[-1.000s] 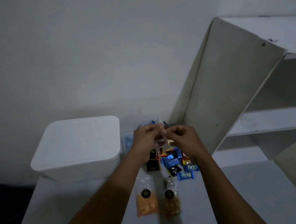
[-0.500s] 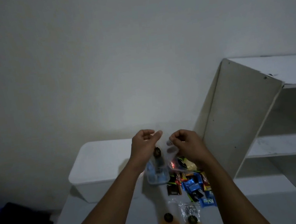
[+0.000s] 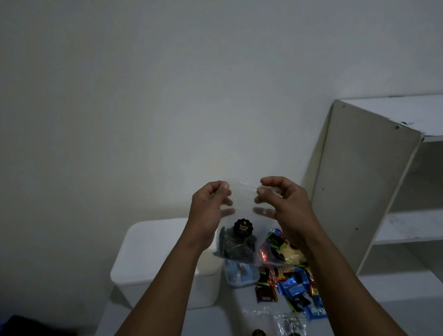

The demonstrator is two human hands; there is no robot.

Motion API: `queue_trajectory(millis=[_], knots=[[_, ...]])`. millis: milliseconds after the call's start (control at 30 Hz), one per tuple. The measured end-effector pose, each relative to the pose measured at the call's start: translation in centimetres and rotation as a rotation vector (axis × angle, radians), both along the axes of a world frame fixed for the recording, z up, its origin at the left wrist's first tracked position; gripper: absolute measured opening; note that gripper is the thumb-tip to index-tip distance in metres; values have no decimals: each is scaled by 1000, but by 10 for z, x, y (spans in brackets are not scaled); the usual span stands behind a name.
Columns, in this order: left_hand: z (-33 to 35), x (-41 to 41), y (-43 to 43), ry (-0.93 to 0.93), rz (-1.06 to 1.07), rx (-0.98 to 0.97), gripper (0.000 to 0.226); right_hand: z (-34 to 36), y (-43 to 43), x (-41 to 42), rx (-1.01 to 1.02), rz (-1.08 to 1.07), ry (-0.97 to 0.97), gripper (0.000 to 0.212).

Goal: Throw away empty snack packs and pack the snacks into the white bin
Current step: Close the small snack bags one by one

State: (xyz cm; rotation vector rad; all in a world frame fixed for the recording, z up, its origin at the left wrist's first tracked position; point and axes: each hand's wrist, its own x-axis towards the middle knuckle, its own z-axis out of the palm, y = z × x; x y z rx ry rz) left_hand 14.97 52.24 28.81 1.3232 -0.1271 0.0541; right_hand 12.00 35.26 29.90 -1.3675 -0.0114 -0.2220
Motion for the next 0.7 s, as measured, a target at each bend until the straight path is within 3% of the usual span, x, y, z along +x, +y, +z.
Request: queue_trajectory(millis=[267,533,600,700], knots=[[13,-12,-7,-74,19,-25,11,4,-4,-4,39,-61,-83,25],[15,-17,-16,-196,97,143,14,4,-10,-11,13,-64,-70,25],[14,-17,-15,-216,112,169,13,2,-17,-13,-218,-121,-108,27],[15,-20,-13,-239,36,241,7,8,-28,-17,-746,-194,-243,32]])
